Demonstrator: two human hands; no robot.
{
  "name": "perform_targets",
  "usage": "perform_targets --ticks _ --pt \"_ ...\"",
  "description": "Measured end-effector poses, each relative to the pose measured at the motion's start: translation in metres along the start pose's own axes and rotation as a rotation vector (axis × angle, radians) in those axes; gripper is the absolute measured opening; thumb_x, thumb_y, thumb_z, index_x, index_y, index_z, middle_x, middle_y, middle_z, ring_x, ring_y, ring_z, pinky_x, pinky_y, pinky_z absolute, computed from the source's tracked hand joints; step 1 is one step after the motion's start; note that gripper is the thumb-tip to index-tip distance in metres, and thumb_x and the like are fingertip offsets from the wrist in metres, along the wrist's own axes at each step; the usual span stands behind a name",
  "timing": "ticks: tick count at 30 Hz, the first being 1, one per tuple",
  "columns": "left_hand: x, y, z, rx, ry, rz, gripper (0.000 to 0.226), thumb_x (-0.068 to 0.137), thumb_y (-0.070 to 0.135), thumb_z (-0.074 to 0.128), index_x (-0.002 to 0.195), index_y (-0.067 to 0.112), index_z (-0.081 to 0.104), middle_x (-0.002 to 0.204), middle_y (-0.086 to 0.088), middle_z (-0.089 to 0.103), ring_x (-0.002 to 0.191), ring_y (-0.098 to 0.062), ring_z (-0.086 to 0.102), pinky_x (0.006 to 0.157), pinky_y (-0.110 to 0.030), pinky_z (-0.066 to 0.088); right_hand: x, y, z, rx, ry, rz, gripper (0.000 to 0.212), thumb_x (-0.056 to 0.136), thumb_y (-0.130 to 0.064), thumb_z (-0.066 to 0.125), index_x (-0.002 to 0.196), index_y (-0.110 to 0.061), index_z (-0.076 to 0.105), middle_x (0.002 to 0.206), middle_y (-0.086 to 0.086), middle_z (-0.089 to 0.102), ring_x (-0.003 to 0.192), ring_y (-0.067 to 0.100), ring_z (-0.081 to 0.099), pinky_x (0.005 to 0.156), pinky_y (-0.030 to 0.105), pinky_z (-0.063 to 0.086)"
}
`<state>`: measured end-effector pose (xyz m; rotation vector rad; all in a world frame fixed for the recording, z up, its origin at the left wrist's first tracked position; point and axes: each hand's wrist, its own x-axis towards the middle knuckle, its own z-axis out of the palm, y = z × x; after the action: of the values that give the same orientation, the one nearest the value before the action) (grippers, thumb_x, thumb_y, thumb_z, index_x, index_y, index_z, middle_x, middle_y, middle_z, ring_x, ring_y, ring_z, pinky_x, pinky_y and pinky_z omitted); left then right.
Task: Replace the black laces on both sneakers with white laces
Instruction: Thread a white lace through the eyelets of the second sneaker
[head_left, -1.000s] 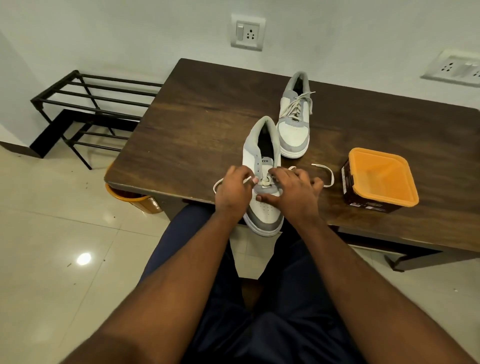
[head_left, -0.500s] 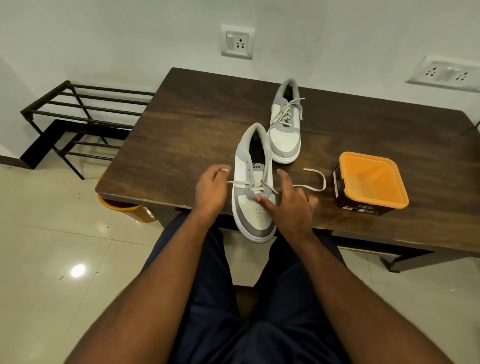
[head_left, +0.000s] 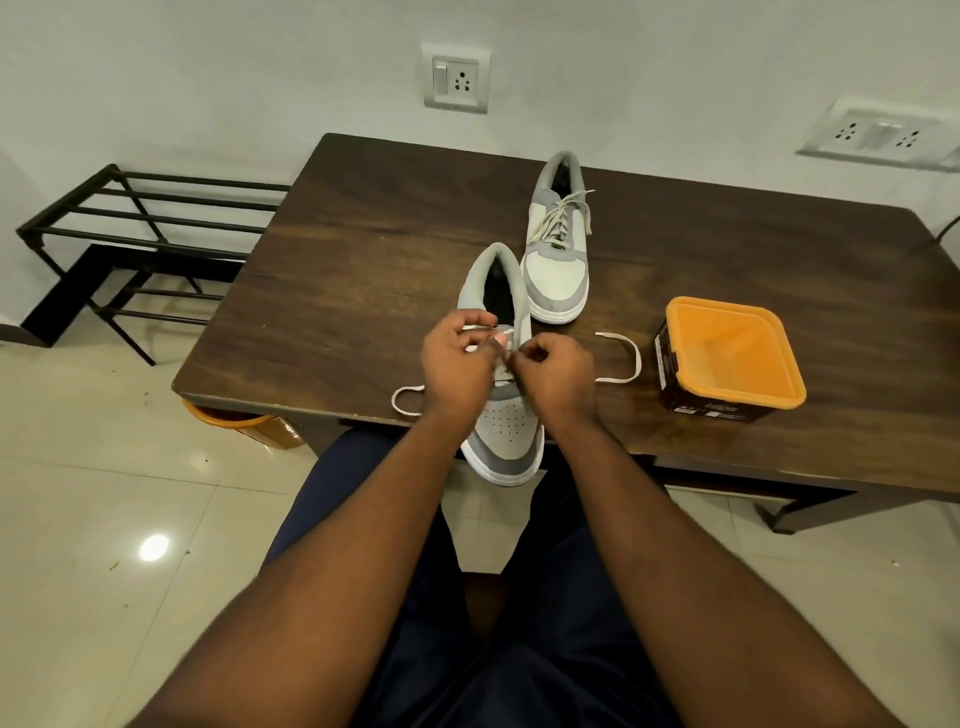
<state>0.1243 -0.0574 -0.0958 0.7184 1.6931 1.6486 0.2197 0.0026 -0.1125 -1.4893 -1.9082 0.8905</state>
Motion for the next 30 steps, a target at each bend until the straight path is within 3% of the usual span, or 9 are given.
perform_targets --ticks 3,5,10,23,30 --pt "-0.002 -0.013 0.006 0.238 -0.028 0.097 0.025 0.081 0.021 0.067 0.102 0.036 0.063 0.082 0.005 0.072 0.077 -0.013 0.070 0.073 -0.043 0.059 0.002 0.007 -0.003 0.144 -0.019 0.067 0.014 0.084 -0.022 0.071 0.078 -0.011 0.075 0.070 0.003 0.069 0.064 0.014 0.061 0.063 0.031 0.049" --pt "-0.003 -0.017 0.008 0.319 -0.043 0.132 0.030 0.079 0.027 0.060 0.106 0.041 0.058 0.080 0.007 0.070 0.077 -0.015 0.070 0.073 -0.045 0.058 0.002 0.011 -0.004 0.311 -0.056 0.140 0.013 0.084 -0.014 0.071 0.072 -0.011 0.074 0.068 0.006 0.070 0.061 0.012 0.058 0.063 0.033 0.051" --pt "-0.004 -0.014 0.007 0.494 -0.077 0.257 0.044 0.084 0.012 0.058 0.117 0.039 0.046 0.077 0.006 0.064 0.068 -0.015 0.063 0.066 -0.043 0.056 0.005 0.019 -0.002 0.521 -0.096 0.250 0.017 0.083 -0.005 0.070 0.071 -0.017 0.074 0.077 0.011 0.074 0.072 0.023 0.069 0.079 0.044 0.059" --pt "0.001 -0.009 0.014 0.565 -0.109 0.233 0.053 0.085 0.007 0.055 0.125 0.037 0.040 0.088 0.003 0.066 0.076 -0.021 0.065 0.070 -0.043 0.056 0.000 0.016 -0.003 0.557 -0.066 0.237 0.007 0.083 -0.007 0.072 0.079 -0.013 0.074 0.078 0.008 0.074 0.072 0.017 0.069 0.076 0.036 0.059" --pt "0.000 -0.007 0.019 0.546 -0.058 0.190 0.044 0.085 0.005 0.057 0.123 0.026 0.047 0.091 -0.001 0.067 0.078 -0.023 0.065 0.069 -0.037 0.054 -0.004 0.014 -0.002 0.560 -0.031 0.228 0.008 0.082 -0.008 0.074 0.078 -0.015 0.074 0.077 0.007 0.074 0.071 0.017 0.069 0.074 0.037 0.060"
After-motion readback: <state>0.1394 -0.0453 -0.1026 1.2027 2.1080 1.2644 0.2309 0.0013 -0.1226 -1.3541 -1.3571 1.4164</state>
